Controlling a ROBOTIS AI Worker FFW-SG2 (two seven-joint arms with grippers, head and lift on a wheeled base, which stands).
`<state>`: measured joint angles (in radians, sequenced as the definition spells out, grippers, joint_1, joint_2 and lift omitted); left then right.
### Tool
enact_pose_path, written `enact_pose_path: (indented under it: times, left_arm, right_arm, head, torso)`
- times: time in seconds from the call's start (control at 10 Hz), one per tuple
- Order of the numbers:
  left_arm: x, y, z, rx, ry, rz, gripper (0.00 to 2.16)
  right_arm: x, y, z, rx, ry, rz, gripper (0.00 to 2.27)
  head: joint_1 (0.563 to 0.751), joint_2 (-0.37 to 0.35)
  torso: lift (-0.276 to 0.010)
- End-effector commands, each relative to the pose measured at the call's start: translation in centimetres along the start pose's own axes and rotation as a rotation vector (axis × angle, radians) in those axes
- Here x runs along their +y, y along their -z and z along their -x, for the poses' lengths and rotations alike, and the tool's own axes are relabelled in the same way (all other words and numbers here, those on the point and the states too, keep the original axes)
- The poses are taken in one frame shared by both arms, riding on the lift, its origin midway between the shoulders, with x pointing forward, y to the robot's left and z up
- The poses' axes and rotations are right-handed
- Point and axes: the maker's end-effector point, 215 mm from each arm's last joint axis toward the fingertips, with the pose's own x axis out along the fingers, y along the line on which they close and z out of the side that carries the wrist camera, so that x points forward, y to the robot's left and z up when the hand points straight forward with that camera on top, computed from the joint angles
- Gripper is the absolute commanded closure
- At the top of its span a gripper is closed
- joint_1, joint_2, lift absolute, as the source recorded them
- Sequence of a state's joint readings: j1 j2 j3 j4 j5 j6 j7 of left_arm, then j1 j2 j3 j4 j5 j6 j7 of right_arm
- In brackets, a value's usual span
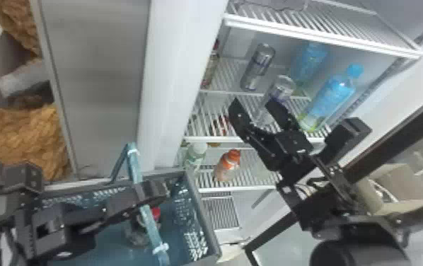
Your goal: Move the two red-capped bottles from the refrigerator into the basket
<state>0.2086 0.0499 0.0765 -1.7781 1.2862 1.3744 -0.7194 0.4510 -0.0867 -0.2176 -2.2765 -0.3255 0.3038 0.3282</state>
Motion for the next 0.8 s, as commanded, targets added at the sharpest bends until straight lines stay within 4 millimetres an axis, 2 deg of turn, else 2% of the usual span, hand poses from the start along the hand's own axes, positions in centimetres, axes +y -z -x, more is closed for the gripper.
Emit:
enact_pose_path:
  times: [0.0, 0.1, 0.3, 0.7]
  left_arm:
    - [0.0, 0.0, -0.1, 0.004, -0.001, -0.001, 1.2]
    - [-0.1, 0.1, -0.2, 0.008, 0.001, -0.002, 1.2]
    - [-0.1, 0.2, -0.3, 0.015, 0.004, -0.001, 1.2]
    - [-0.3, 0.0, -0.2, 0.015, 0.004, -0.004, 1.2]
  right_arm:
    - [0.2, 1.1, -1.9, -0.003, -0.009, -0.016, 0.13]
    - [0.9, 2.0, -3.3, -0.001, -0.028, -0.03, 0.13]
    - [1.6, 2.0, -5.0, -0.012, -0.018, -0.028, 0.13]
    - [-0.1, 2.2, -7.1, -0.013, 0.037, -0.006, 0.13]
  head:
    - [0.695, -0.35]
    - [0.695, -0.35]
    - [0.695, -0.34]
    - [0.695, -0.325]
  torso:
    - [0.0]
    - [0.0]
    - [0.0]
    - [0.0]
